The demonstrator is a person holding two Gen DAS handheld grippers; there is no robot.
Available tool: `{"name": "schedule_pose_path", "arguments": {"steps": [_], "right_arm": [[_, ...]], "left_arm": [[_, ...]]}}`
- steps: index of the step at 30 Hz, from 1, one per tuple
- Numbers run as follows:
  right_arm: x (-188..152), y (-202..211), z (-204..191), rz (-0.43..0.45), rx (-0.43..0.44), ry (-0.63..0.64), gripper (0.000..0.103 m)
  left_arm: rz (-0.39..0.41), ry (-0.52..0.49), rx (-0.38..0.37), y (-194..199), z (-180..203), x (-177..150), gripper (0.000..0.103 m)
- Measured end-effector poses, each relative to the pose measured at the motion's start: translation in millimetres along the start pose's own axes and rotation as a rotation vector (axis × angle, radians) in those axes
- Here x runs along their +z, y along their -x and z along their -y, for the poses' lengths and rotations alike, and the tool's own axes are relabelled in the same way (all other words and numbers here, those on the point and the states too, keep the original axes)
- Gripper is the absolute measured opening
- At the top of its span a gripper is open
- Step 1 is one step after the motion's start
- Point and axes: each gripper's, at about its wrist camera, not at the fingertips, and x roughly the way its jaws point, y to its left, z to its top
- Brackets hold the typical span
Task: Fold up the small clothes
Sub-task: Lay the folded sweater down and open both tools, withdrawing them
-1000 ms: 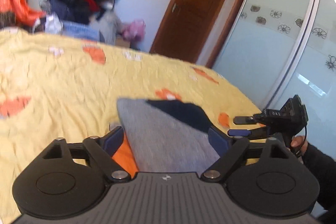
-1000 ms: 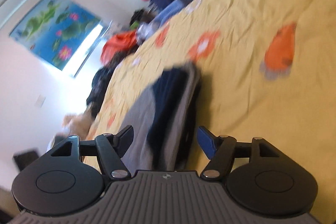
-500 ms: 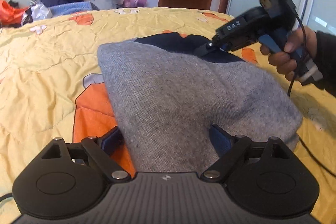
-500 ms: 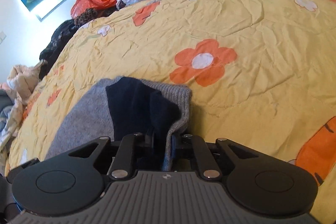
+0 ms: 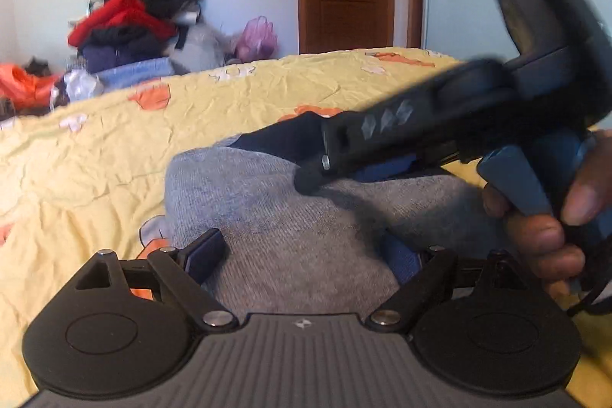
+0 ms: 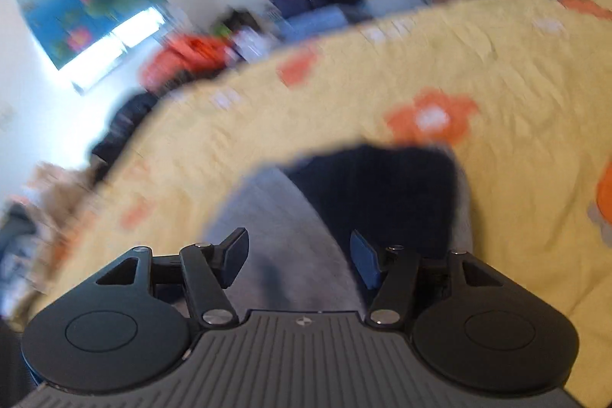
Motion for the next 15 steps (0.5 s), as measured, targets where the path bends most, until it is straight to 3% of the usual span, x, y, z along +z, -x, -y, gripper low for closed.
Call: {"name": "schedule_pose_path", "arguments": {"steps": [3,6,10,12,13,15], "right_arm": [[-17,2,16,0.073,0.042,0.041,0.049],[-18,2,15,0.074,0.037,0.054,0.049],[-16,27,8,0.066,0.020,0.033,0.055],[-23,59,16,0.100,0.047,0.033,0.064],[-29,76,23,0.119,0.039,0.043,0.070],[-40,108,41,0.145,-0.041,0.071,0.072]], "left_arm": [[0.016,-0.018,-0.001,-2,0,-6,0.090],[0.011,-0.016,-0.014,-3,-4,-2,0.090],[0.081,0.032,-0.040,43,-41,-5,0.091],[0.126,0.009,0.052,78,-77,-18,0.091],[0.125,-0.018,0.128,92,-99,-26,0.091],[0.067,-0.088,0.337,113,-155,-38,0.091]]}}
